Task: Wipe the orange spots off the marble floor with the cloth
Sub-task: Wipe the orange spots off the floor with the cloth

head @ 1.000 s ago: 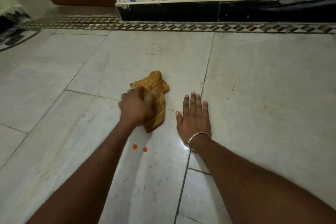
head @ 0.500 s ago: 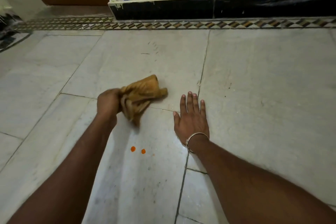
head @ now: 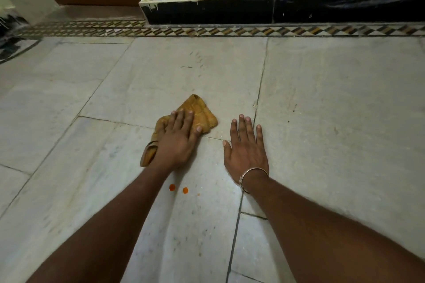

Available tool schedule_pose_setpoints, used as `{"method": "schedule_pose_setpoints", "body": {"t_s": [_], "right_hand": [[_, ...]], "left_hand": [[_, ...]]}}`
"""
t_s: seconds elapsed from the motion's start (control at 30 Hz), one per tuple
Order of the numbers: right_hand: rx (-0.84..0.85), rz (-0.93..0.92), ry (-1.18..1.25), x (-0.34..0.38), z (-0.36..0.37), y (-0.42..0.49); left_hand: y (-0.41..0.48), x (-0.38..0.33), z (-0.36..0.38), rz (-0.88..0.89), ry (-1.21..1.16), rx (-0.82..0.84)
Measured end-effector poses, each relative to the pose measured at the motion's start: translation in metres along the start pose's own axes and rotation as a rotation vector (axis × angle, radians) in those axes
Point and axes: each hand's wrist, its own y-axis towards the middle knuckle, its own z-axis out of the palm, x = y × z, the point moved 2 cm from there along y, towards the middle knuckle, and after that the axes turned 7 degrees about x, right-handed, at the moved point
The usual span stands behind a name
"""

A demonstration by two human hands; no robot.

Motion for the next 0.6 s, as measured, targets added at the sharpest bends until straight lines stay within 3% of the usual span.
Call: {"method": "schedule_pose_setpoints", "body": {"t_s": [0.13, 0.23, 0.4, 0.6], "right_hand": [[0.000, -0.021, -0.025, 0.001, -0.002, 0.000], [0.005, -0.007, -0.014, 0.000, -0.002, 0.001], [0.002, -0.009, -0.009, 0.000, -0.001, -0.002], [0.007, -0.025, 0.001, 0.001, 0.001, 0.001]], "left_hand": [[0.004, -0.027, -0.005, 0.224, 0.221, -0.026], [0.040, -0.014, -0.026, 0.222, 0.332, -0.060], [0.020, 0.029, -0.017, -0.071, 0.021, -0.102], [0.020, -0.015, 0.006, 0.111, 0.074, -0.144]]}}
